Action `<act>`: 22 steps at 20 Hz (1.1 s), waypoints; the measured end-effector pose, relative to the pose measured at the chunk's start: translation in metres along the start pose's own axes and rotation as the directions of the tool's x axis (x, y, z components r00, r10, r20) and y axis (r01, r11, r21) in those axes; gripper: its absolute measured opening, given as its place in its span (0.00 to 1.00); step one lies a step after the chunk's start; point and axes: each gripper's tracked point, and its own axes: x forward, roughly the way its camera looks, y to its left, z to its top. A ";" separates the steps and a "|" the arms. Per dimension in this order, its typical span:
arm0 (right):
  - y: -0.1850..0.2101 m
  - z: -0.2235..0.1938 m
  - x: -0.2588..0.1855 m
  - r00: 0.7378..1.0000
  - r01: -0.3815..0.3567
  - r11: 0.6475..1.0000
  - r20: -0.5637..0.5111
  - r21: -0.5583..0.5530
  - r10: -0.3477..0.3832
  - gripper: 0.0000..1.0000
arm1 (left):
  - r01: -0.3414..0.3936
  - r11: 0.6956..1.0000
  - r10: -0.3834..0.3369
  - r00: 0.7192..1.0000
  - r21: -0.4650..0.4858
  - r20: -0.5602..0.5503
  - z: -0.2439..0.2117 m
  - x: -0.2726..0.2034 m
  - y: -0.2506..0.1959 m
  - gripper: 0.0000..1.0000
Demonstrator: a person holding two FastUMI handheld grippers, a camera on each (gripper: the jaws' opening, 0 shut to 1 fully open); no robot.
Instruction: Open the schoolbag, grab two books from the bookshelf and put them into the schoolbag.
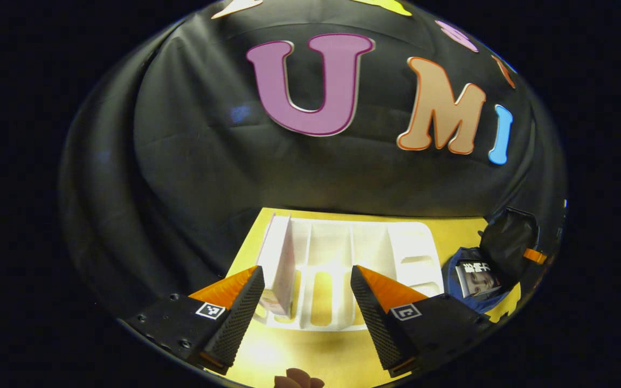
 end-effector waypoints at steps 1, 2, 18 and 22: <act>-0.001 0.000 0.001 1.000 0.002 1.000 0.000 0.000 -0.002 0.05 | -0.005 1.000 0.005 1.000 0.001 -0.016 -0.001 0.005 0.008 0.95; -0.001 -0.001 0.001 1.000 0.006 1.000 0.002 -0.001 -0.006 0.05 | -0.013 1.000 0.013 1.000 0.005 -0.028 -0.003 0.011 0.014 0.95; -0.006 -0.002 0.005 0.999 0.033 0.999 0.002 0.011 -0.033 0.05 | 0.013 1.000 -0.011 0.923 0.002 -0.385 -0.054 0.090 0.045 0.92; -0.010 -0.001 0.003 0.999 0.038 0.999 0.006 0.019 -0.038 0.05 | -0.008 0.999 0.028 0.906 0.048 -0.423 -0.064 0.095 0.046 0.89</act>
